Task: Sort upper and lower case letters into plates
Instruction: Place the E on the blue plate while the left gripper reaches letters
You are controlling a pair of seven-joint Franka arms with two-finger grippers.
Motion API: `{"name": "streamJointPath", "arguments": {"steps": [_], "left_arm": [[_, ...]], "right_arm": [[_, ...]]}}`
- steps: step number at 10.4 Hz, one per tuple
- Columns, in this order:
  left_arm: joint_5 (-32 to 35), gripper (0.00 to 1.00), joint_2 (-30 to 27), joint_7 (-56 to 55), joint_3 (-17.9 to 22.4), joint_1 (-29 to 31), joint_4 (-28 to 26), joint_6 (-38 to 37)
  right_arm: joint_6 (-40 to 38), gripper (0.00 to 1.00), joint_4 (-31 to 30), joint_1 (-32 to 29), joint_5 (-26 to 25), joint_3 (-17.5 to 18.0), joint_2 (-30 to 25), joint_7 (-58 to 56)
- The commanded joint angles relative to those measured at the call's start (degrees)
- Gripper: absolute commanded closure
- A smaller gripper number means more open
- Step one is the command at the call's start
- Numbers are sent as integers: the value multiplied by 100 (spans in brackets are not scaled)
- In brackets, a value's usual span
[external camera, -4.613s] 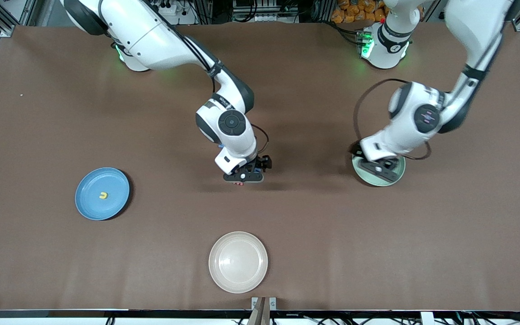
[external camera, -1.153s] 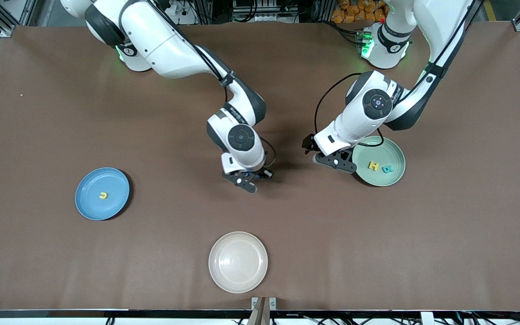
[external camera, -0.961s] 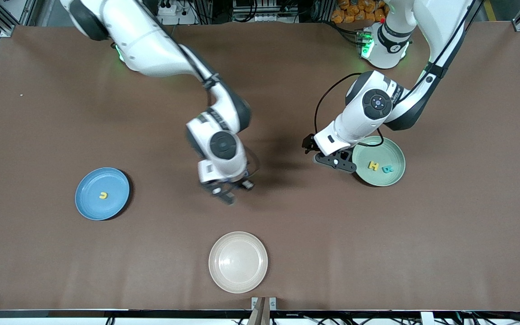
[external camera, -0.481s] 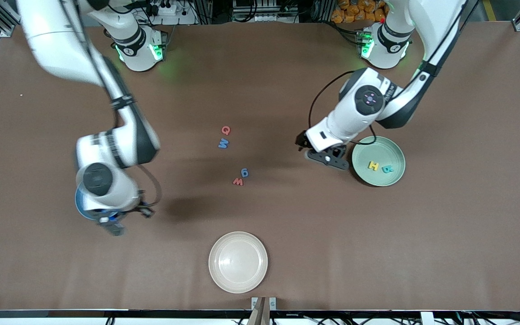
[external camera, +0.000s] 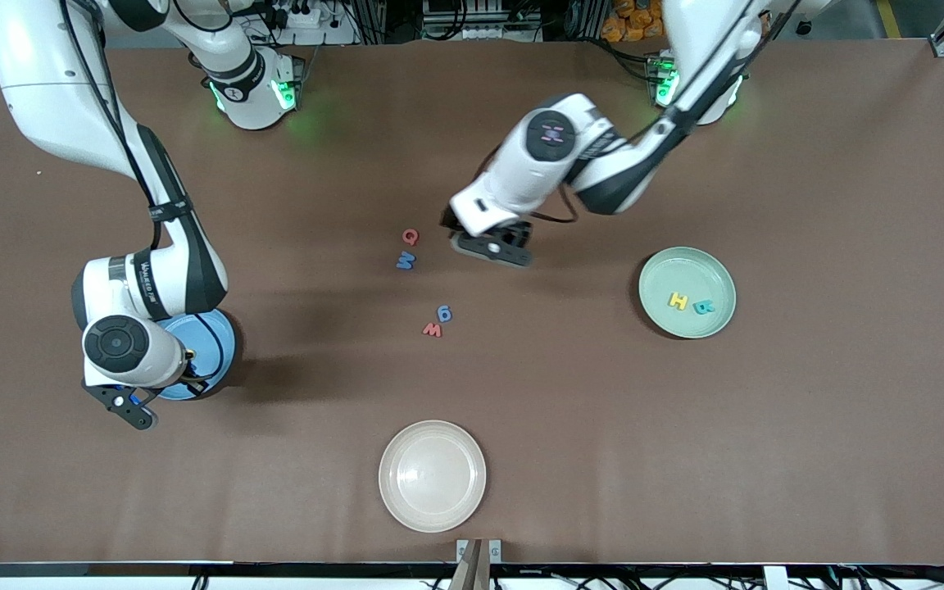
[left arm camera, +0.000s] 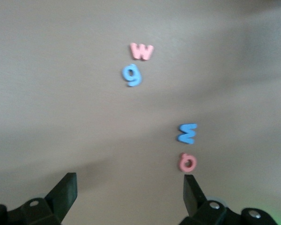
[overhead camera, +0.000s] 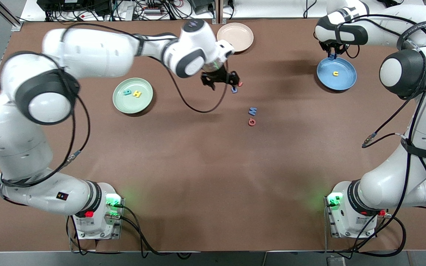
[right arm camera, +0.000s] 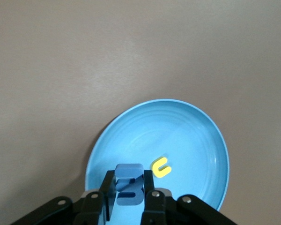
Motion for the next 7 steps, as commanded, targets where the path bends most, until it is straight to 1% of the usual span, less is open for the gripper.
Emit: {"name": "streamJointPath", "arguments": {"steps": [1,2,3,4,5,6,7], "left_arm": [[845,0,903,-1155,370,-774,943,-29],[1056,0,1053,-1499,606,-1099,1093,-29],[1119,0,1185,-1641,887,-1433,1225,-20],[1120,0,1343,-1747,1064,-1706,1444,-11],[1129,0,1536,-2079,1118,-1891,1733,6],[1129,0,1651,-2221,1205,-2024,1910,7],[1129,0,1704,-2310,1424,-2251,1990,33]], "right_arm": [[140,0,-167,-83,-158,83,-32,-60],[140,0,-159,-92,-140,83,-32,-61],[158,0,-159,-92,-149,83,-24,-61],[210,0,-159,-92,-149,83,-23,-61],[263,0,-159,-84,-140,92,-6,-61],[394,0,-150,-49,-123,92,29,-61],[482,0,-150,-49,-114,92,29,-61]]}}
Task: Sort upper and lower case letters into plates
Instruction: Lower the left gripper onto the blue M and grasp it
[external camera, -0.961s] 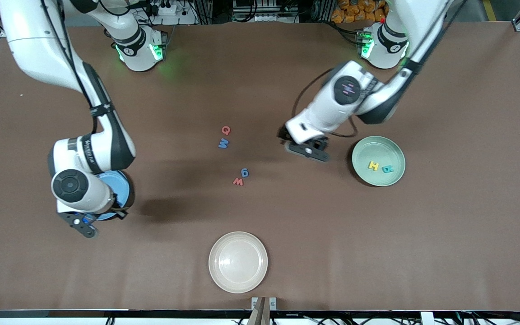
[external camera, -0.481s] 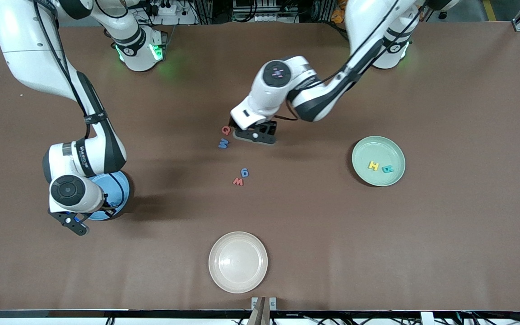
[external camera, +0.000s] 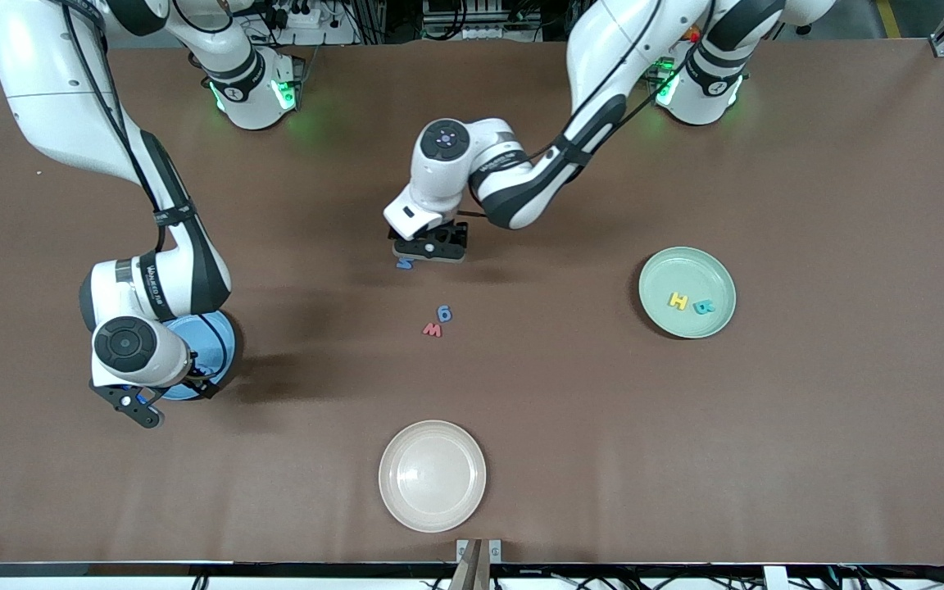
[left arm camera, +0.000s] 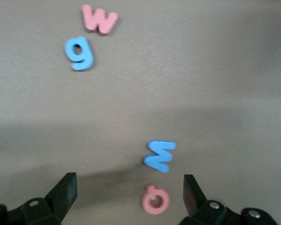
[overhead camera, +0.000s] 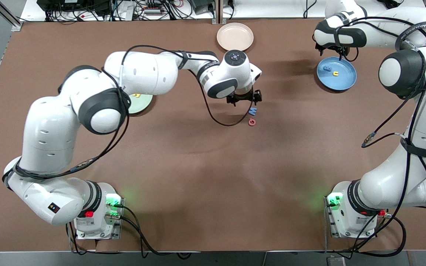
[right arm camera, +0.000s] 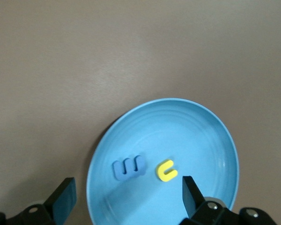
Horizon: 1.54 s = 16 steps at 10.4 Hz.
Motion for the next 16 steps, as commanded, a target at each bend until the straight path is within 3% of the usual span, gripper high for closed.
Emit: {"name": "streamJointPath", "arguments": {"steps": [1,2,6,7,8,10,16], "left_arm": [[175,0,316,-700,611,-641,477,152],[175,0,404,-1026,963,-958,556,302],[280,0,694,-1073,1553,-1407,917,330],[654,0,747,-1003,1642,-1479,908,434],[937,0,774,-811,1625,-1479,917,453],[940,0,757,41,1582,-1488,943,462],[1001,0,914,948,1502,-1620,1057,462]], "right_arm": [[156,0,-62,-48,-87,68,-5,-34],[156,0,-62,-40,-87,68,-5,-34],[156,0,-62,-83,-79,68,-14,-165],[156,0,-71,-92,-87,68,-14,-191],[156,0,-71,-92,-87,68,-14,-192],[156,0,-62,-101,-87,68,-14,-192],[164,0,-62,-110,-87,68,-5,-192]]}}
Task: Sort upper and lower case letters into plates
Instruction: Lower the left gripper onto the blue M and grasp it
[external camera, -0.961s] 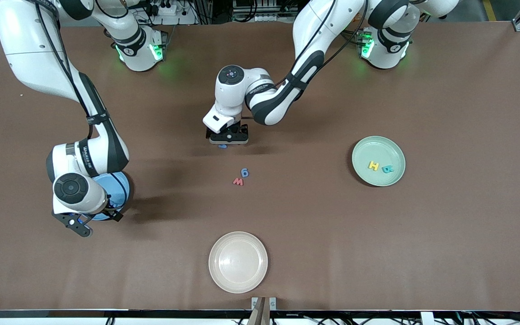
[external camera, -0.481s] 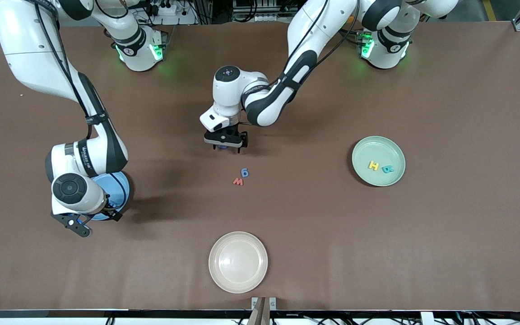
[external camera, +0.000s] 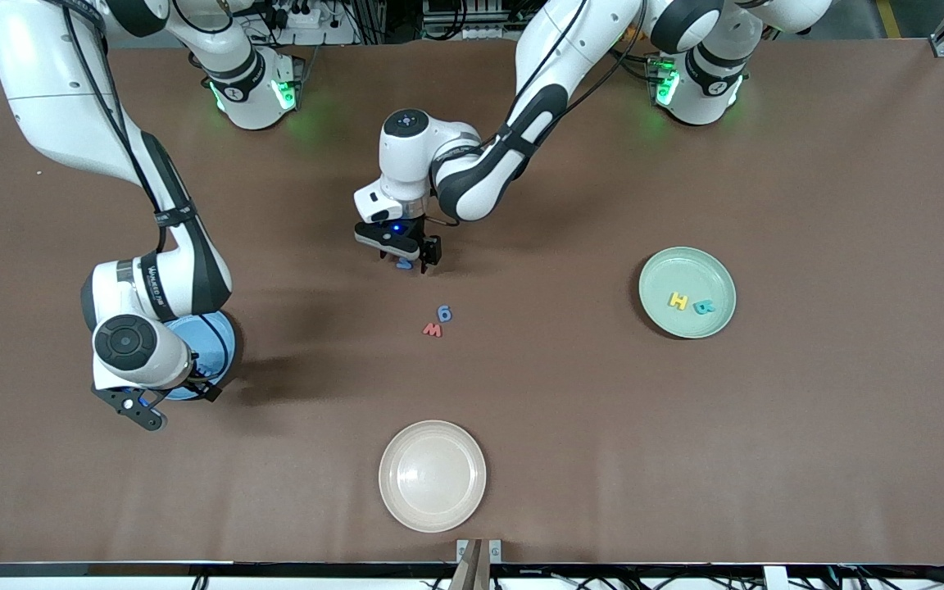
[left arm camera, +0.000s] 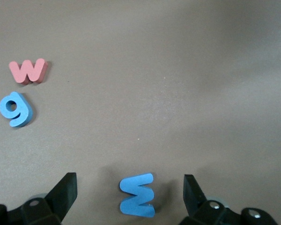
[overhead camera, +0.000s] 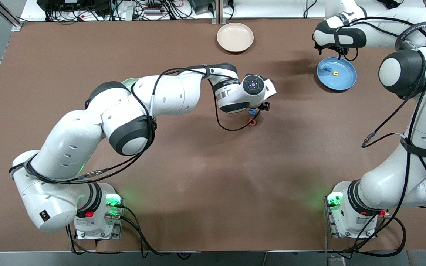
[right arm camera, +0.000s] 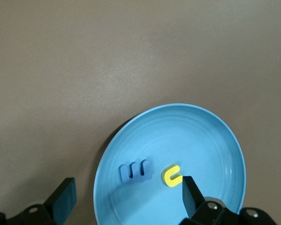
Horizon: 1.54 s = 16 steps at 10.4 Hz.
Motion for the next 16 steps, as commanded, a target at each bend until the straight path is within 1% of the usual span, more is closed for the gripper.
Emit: {"name": "streamJointPath", "arguments": {"steps": [1,3,4,6,7,11,12,14,16], "left_arm": [[138,0,248,136,25,-84,268,18],[146,0,327,163,60,-93,294,18],[146,13,380,163,60,-93,338,18],[138,30,380,163,60,-93,338,18],[138,33,380,154,60,-93,338,18],[68,34,354,40,7,-111,321,-70],[59,41,345,31,-2,-119,321,-122],[32,44,327,-100,-19,-137,312,-201],[23,47,310,-154,-133,-146,312,-421]], "right_arm": [[75,0,-59,-86,-87,61,-20,-39],[75,0,-59,-104,-96,61,-20,-39],[75,0,-59,-104,-105,61,-12,-39],[75,0,-59,-104,-114,61,6,-39],[75,0,-59,-104,-114,61,6,-48],[75,0,-59,-113,-122,61,6,-48],[83,0,-59,-113,-122,61,6,-48],[75,0,-59,-113,-114,61,6,-48],[75,0,-59,-113,-122,61,6,-48]]}}
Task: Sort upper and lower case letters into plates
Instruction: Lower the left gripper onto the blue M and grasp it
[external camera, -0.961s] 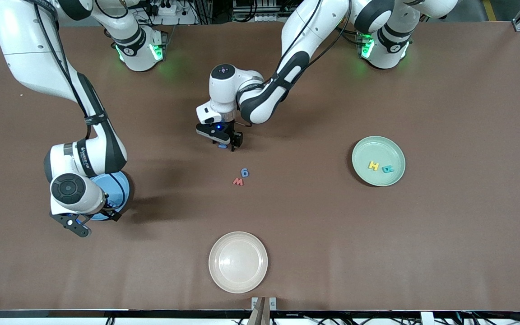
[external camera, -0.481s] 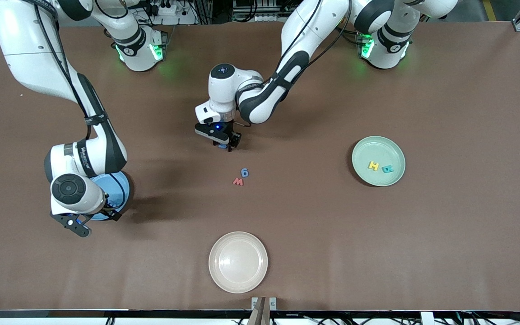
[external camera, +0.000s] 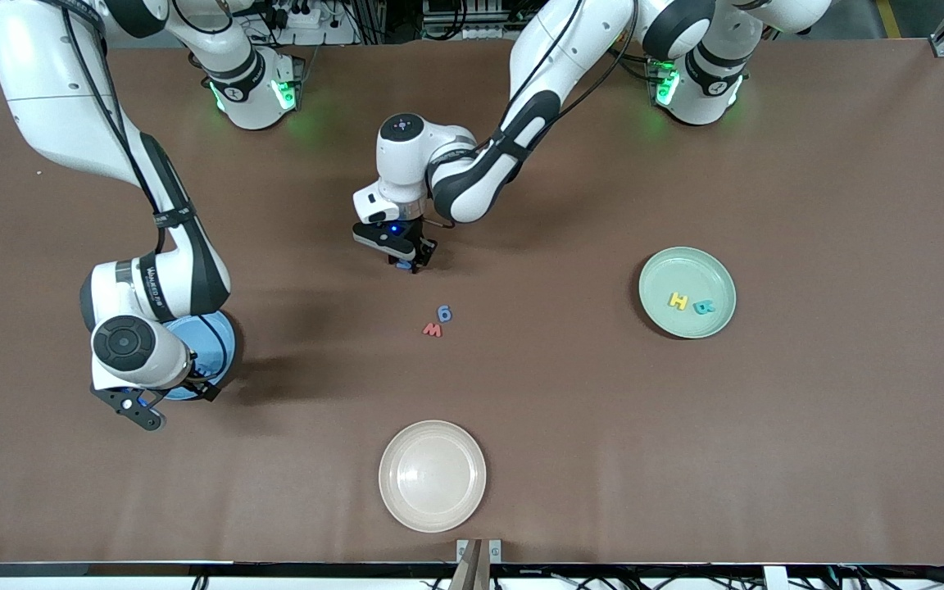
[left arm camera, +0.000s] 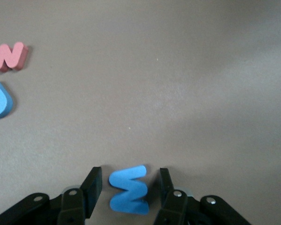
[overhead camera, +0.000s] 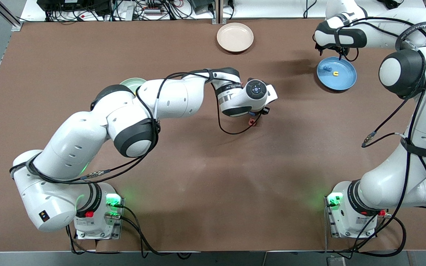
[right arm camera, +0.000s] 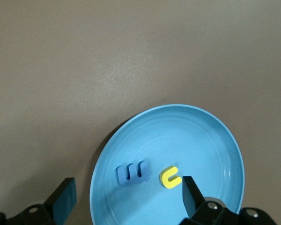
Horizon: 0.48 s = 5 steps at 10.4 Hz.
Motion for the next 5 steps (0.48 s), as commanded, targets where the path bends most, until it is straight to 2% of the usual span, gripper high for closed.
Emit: {"name": "streamJointPath", "arguments": {"steps": [1,3,5], "left_arm": [[3,50,68,-158,-72,-66,80,-207],[-5,53,59,-158,-81,-66,80,-329],[-5,75,59,-150,-72,-66,80,-330]], "right_arm": [[83,0,-53,-91,-119,68,-10,-19],[74,0,-53,-91,-119,68,-10,-19],[74,0,-53,-91,-119,68,-10,-19]]}}
